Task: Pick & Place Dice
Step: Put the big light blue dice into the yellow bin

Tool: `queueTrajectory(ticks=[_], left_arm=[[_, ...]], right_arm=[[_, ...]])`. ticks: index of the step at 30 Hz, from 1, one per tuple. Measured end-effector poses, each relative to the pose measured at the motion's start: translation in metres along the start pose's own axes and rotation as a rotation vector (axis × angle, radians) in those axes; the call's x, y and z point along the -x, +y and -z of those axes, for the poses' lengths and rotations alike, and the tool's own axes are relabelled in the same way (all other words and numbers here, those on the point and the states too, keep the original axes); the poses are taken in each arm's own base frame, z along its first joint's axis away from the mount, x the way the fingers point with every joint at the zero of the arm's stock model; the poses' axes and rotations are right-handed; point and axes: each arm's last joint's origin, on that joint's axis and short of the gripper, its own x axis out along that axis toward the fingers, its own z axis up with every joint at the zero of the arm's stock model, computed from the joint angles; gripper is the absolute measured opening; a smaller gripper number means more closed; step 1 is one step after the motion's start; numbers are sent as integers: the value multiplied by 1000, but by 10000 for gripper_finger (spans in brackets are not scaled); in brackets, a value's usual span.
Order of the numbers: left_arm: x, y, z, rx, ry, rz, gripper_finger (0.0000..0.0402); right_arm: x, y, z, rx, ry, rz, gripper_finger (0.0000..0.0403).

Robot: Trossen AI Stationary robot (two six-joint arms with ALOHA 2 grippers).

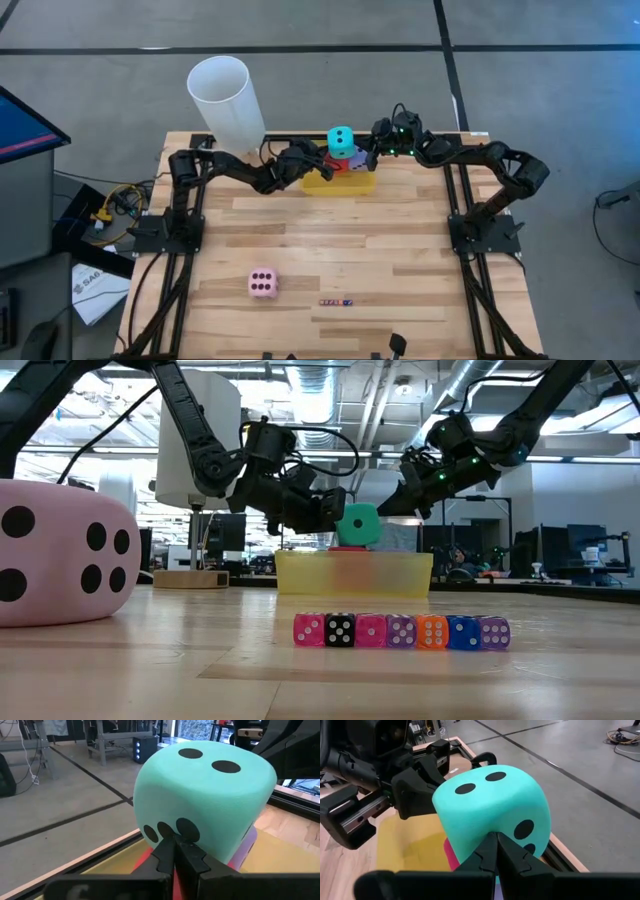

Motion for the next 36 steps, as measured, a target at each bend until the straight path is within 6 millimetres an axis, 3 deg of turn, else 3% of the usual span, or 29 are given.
queueTrajectory(ticks=[10,23,36], left_arm=[[10,-5,-17,-57,19,-9,0],[11,-2,-15,-76,53,-77,0],[12,-5,-13,-82,64,-61,0]], right_arm=[[0,0,-1,4,-9,8,0],[-5,16,-3,28,-20,-58,0],[-5,9,-13,31,-28,-31,0]])
